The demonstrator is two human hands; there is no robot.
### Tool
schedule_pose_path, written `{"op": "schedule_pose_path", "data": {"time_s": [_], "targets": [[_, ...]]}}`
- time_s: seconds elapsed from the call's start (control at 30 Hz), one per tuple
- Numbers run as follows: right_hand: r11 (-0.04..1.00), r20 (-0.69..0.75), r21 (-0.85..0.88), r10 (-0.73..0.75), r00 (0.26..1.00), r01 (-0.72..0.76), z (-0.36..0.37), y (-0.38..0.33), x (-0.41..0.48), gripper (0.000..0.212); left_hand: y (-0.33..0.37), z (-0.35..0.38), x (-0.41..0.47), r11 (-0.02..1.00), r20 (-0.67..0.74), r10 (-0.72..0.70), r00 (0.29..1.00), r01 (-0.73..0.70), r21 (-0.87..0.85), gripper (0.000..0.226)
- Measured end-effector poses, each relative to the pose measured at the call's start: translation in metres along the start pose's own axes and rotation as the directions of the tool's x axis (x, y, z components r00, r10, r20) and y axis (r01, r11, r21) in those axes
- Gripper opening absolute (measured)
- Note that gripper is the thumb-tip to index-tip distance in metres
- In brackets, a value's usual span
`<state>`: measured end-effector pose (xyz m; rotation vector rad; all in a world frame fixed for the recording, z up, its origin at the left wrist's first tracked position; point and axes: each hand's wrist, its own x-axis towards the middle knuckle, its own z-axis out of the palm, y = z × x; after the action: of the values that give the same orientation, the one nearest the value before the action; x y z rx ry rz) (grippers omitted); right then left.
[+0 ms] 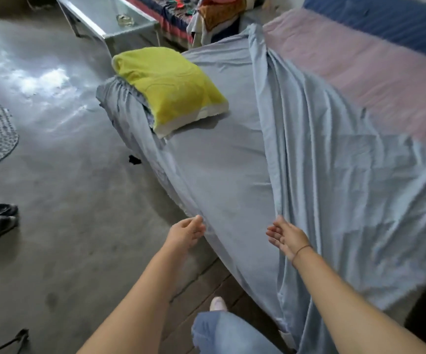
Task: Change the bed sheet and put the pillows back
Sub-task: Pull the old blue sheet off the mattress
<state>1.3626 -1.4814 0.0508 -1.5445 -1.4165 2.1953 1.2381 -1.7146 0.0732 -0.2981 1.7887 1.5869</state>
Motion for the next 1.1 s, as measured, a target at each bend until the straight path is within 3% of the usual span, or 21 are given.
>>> {"op": "schedule_pose_path", "data": {"time_s": [0.23,0.67,0.97,1.1], "targets": [[0.963,-0.121,0.266,0.077,0.990,-0.043,0.032,-0.019,0.055,0.028,0.079,0.041,0.103,0.989,0.187,-0.033,0.982,0.005,0.148,0.018],[0.883,-0.247,0.468,0.174,0.953,-0.040,0.105,-0.092,0.172,0.027,0.181,0.113,0.269,0.949,0.400,-0.171,0.900,0.041,0.314,0.019],[0.656,-0.358,0.744,0.234,0.904,0.124,0.148,-0.150,0.267,0.031,0.241,0.201,0.406,0.904,0.512,-0.331,0.793,0.111,0.413,0.018],[0.558,-0.384,0.810,0.275,0.881,0.179,0.163,-0.167,0.304,0.048,0.248,0.230,0.451,0.880,0.530,-0.393,0.752,0.141,0.454,0.018]]}}
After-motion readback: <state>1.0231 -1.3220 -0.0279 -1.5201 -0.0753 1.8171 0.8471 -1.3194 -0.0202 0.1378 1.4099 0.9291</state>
